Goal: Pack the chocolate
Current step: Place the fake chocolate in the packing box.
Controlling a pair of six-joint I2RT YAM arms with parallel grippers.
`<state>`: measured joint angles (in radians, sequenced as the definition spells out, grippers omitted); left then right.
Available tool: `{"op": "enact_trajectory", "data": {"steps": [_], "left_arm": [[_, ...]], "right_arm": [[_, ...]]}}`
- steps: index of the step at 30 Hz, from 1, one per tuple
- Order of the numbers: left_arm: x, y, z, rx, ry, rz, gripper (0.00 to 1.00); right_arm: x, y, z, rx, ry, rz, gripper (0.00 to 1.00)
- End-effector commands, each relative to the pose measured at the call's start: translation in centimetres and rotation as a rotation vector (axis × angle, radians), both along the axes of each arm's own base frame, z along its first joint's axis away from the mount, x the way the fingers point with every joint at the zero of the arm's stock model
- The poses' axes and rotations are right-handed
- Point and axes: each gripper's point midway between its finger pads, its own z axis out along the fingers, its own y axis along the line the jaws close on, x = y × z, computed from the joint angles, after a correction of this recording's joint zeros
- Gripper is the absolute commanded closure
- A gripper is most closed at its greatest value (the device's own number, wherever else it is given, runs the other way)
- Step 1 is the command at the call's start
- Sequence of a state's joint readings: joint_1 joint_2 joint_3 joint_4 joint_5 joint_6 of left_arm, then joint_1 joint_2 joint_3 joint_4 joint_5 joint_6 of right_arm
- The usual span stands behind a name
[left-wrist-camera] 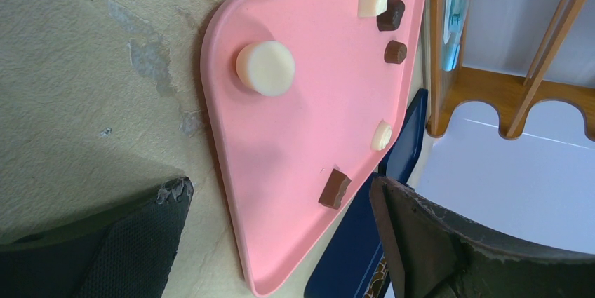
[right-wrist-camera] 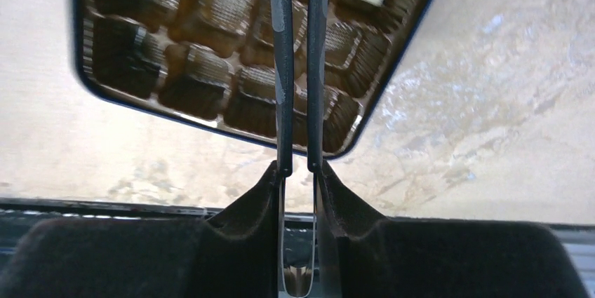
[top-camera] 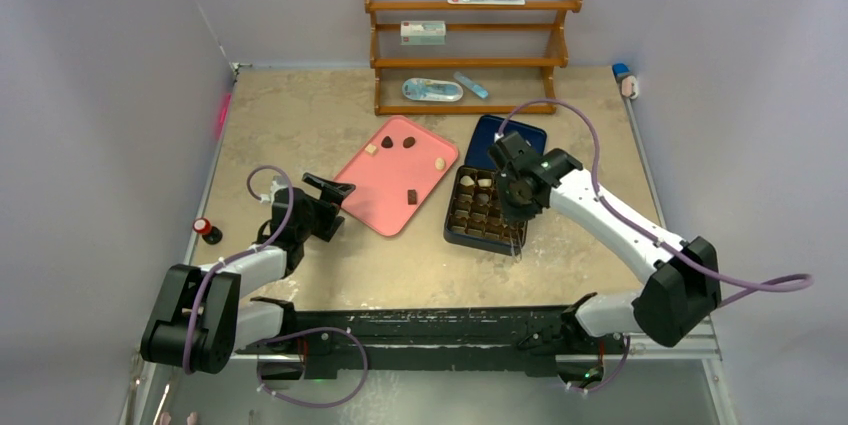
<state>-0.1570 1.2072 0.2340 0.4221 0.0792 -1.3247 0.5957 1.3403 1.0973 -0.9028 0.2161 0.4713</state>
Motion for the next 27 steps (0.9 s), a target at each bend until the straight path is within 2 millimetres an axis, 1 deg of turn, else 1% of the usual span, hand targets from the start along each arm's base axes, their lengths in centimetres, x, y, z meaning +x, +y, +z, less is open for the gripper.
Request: {"op": "enact_trajectory", "data": {"steps": [1, 5, 10, 13, 19, 27], "left_arm": [[-1.4, 0.8, -2.6, 0.035, 0.108, 0.015, 0.0], [-1.2, 0.9, -2.5, 0.036, 0.104, 0.023, 0.0], [-1.1, 0.9, -2.3, 0.037, 0.099, 0.03, 0.0], [-0.9, 0.9, -2.3, 0.036, 0.097, 0.029, 0.0], [-0.7, 0.7, -2.1, 0.028, 0.09, 0.023, 0.0], [-0.6, 0.6, -2.1, 0.026, 0.085, 0.019, 0.0]], "right_arm": [[2.4, 3.6, 2.0, 0.089, -0.035, 0.087, 0.79], [4.4, 6.4, 2.0, 0.107, -0.032, 0.14, 0.79], [6.9, 9.8, 1.4, 0.096, -0.009, 0.199, 0.79], [8.4, 11.5, 0.9, 0.095, -0.001, 0.214, 0.78], [11.1, 14.4, 0.0, 0.111, 0.019, 0.227, 0.76], [13.6, 17.3, -1.8, 0.103, 0.037, 0.243, 0.73]]}}
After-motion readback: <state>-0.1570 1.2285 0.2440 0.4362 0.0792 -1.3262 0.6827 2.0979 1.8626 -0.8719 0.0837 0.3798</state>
